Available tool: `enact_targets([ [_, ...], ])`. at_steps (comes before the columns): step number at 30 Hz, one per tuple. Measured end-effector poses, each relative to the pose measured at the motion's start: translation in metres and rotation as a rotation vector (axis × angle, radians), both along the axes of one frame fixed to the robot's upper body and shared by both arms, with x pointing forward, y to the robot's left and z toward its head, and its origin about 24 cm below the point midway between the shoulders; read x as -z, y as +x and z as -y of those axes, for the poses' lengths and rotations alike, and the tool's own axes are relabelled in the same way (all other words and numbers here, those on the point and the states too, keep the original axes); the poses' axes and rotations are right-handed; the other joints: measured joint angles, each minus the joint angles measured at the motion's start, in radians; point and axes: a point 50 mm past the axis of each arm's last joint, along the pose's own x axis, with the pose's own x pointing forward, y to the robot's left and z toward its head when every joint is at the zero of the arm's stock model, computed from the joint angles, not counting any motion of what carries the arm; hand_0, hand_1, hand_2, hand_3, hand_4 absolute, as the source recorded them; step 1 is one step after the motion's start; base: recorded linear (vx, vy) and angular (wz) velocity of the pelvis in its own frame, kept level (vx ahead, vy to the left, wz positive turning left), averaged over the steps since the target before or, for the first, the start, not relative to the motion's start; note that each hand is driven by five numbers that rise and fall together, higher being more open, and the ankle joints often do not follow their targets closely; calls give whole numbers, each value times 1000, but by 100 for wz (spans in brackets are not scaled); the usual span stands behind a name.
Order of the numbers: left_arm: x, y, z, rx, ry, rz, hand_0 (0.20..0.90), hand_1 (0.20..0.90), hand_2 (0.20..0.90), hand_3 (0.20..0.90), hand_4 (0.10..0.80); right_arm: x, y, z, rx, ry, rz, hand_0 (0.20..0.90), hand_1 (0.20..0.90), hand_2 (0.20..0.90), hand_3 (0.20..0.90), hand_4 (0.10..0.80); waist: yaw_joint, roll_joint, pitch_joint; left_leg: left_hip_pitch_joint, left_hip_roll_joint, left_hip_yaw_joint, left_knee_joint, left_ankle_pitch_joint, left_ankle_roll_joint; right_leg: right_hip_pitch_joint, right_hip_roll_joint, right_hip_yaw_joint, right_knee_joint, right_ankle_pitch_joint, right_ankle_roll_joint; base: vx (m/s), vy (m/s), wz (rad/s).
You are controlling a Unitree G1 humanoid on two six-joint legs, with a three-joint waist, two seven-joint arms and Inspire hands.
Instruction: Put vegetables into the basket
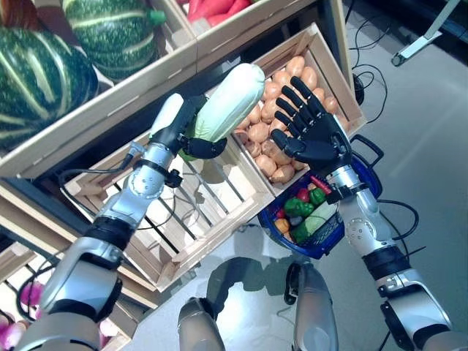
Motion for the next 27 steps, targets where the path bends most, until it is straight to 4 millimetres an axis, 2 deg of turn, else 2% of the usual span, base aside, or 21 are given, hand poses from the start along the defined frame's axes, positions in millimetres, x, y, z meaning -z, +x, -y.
enact_targets([
  [1, 6, -1, 7, 18, -12, -23, 300, 300, 300, 300, 400, 2, -1, 0, -1, 3, -7, 900, 900, 900, 900, 800, 2, 2, -1, 59, 0, 19, -67, 28, -3, 50, 21, -11, -55, 18, -1, 192, -33, -15],
  [3, 17, -3, 16, 44, -32, -58, 300, 300, 300, 300, 400, 7, -2, 0, 0, 3, -20, 900, 900, 900, 900, 800, 0, 7, -39, 71, 0, 19, -100, 72, 7, 85, 40, -22, -124, 41, 0, 158, -25, -10],
  [4, 24, -5, 23, 62, -54, -84, 300, 300, 300, 300, 400, 9, -2, 0, 0, 2, -29, 900, 900, 900, 900, 800, 7, 16, -59, 76, 5, 15, -98, 106, 16, 120, 58, -21, -187, 71, -2, 121, -21, -20],
  [5, 29, -6, 28, 76, -74, -104, 300, 300, 300, 300, 400, 10, -3, 0, -3, 4, -34, 900, 900, 900, 900, 800, 16, 14, -64, 63, 4, 12, -77, 113, 28, 155, 59, -16, -240, 94, 2, 119, -18, -14],
  [6, 35, -7, 35, 92, -96, -128, 300, 300, 300, 300, 400, 12, -3, 0, -2, 3, -42, 900, 900, 900, 900, 800, 14, 15, -68, 66, -21, 17, -130, 98, 34, 199, 60, -13, -300, 120, 9, 90, -12, 3],
  [7, 42, -8, 44, 114, -110, -152, 300, 300, 300, 300, 400, 16, -4, 2, 3, -1, -55, 900, 900, 900, 900, 800, 13, 16, -94, 78, -68, 32, -283, 114, 64, 221, 57, -12, -357, 149, 22, 79, -6, -18],
  [8, 50, -12, 47, 122, -122, -173, 300, 300, 300, 300, 400, 21, -5, 0, -9, -3, -77, 900, 900, 900, 900, 800, 30, 20, -120, 129, -102, 33, -394, 216, 52, 237, 64, 2, -392, 168, 38, 73, -3, -22],
  [10, 65, -17, 49, 111, -140, -231, 300, 300, 300, 300, 400, 36, -11, -10, -40, 5, -125, 900, 900, 900, 900, 800, 20, 12, -163, 183, -128, 45, -455, 233, 55, 311, 71, 1, -490, 204, 62, 66, 5, -10],
  [15, 94, -29, 43, 74, -156, -310, 300, 300, 300, 300, 400, 55, -14, -15, -71, 4, -228, 900, 900, 900, 900, 800, 30, -4, -250, 239, -142, 44, -527, 248, 57, 413, 90, -3, -644, 259, 82, 34, 18, 9],
  [23, 116, -42, 40, 54, -155, -376, 300, 300, 300, 300, 400, 73, -15, -18, -128, 25, -351, 900, 900, 900, 900, 800, 43, -6, -323, 274, -149, 44, -586, 267, 54, 442, 97, -4, -683, 266, 88, 4, 4, 2],
  [27, 122, -45, 42, 68, -144, -409, 300, 300, 300, 300, 400, 77, -15, -15, -152, 37, -416, 900, 900, 900, 900, 800, 49, -13, -335, 284, -152, 40, -605, 280, 55, 458, 98, -17, -692, 269, 89, 12, 7, 8],
])
